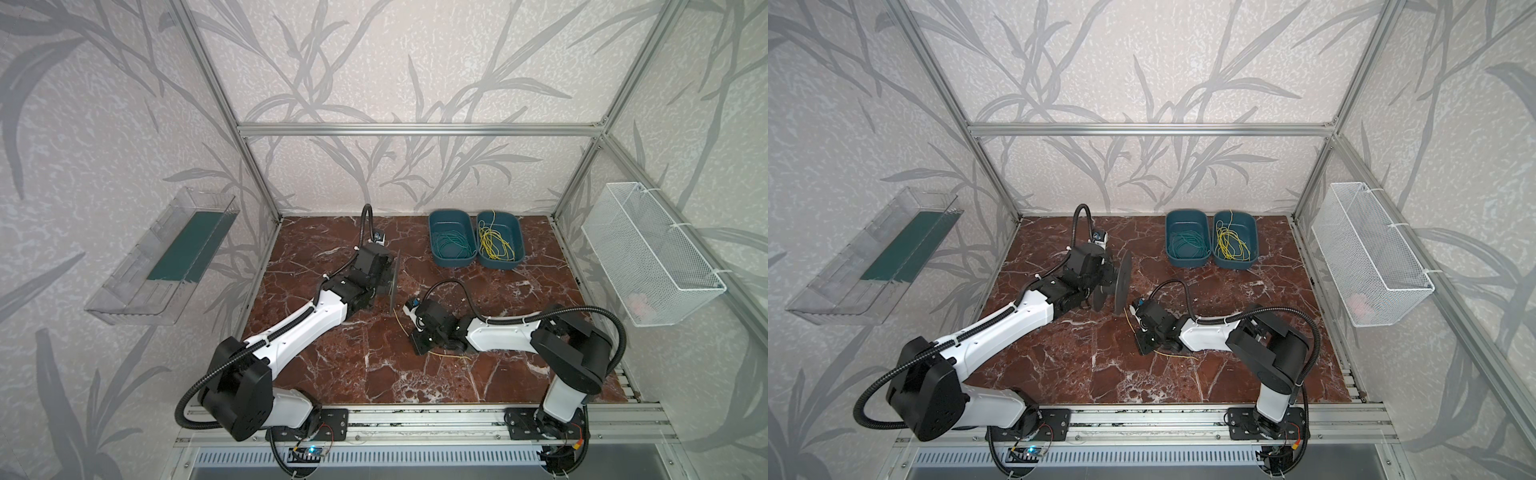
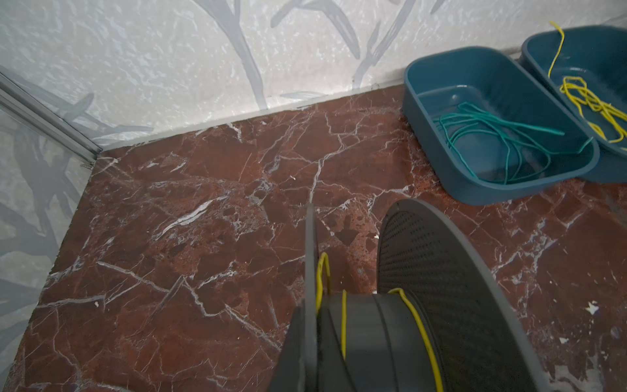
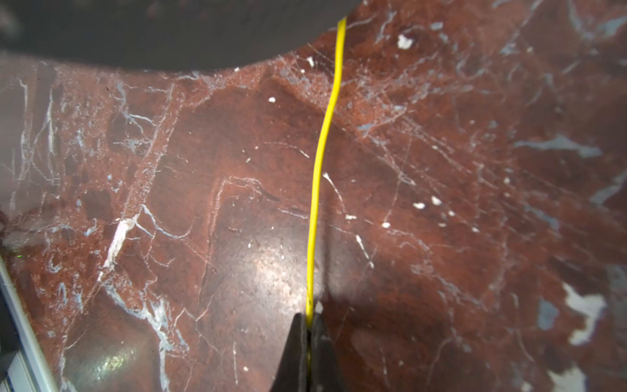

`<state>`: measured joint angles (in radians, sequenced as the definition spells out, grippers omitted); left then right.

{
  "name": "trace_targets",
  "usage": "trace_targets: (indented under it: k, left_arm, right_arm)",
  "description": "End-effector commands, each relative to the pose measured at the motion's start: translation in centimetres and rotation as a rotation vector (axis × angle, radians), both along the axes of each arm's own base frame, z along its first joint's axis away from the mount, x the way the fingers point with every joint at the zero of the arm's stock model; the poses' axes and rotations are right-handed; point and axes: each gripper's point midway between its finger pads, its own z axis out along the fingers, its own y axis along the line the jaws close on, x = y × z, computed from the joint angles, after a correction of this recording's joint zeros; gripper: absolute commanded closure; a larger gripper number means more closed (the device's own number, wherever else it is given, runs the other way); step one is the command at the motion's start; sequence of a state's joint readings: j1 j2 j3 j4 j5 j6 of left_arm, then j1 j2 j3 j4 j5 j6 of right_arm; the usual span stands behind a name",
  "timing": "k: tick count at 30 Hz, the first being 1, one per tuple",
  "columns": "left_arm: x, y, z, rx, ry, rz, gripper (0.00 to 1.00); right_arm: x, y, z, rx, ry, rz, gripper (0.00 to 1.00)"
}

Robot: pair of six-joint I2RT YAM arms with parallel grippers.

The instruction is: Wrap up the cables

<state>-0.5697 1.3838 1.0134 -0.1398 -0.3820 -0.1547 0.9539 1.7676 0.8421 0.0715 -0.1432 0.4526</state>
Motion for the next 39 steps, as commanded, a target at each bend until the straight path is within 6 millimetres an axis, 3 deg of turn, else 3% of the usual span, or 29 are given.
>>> trace_targets:
  k: [1, 12, 14, 17, 23, 33, 39]
  left_arm:
    - [2.0, 3.0, 5.5, -0.031, -0.239, 0.206, 1.00]
    - [-0.2, 3.5, -0.2, 0.018, -0.162, 0.211, 1.00]
    - [-0.5, 3.7, -0.8, 0.028, -0.159, 0.217, 1.00]
    - [-1.1, 3.8, -1.3, 0.028, -0.162, 0.214, 1.00]
    - [-2.1, 3.9, -3.7, 0.004, -0.149, 0.213, 1.00]
    - [-2.6, 3.9, -3.9, -0.008, -0.161, 0.207, 1.00]
    - [-2.6, 3.9, -3.7, 0.001, -0.165, 0.200, 1.00]
  right_arm:
    - [-4.0, -2.6, -3.9, -0.132, 0.177, 0.045, 1.00]
    - [-5.0, -3.5, -3.9, -0.117, 0.216, 0.024, 0.90]
    - [-5.1, -3.6, -3.7, -0.114, 0.216, 0.027, 0.89]
    - [-5.0, -4.0, -2.6, -0.108, 0.194, 0.022, 0.79]
    - [-5.0, -4.6, -1.0, -0.116, 0.156, 0.041, 0.73]
    - [-6.2, -7.1, -2.7, -0.222, 0.175, 0.069, 0.77]
    - [-6.6, -8.1, -2.0, -0.228, 0.158, 0.074, 0.78]
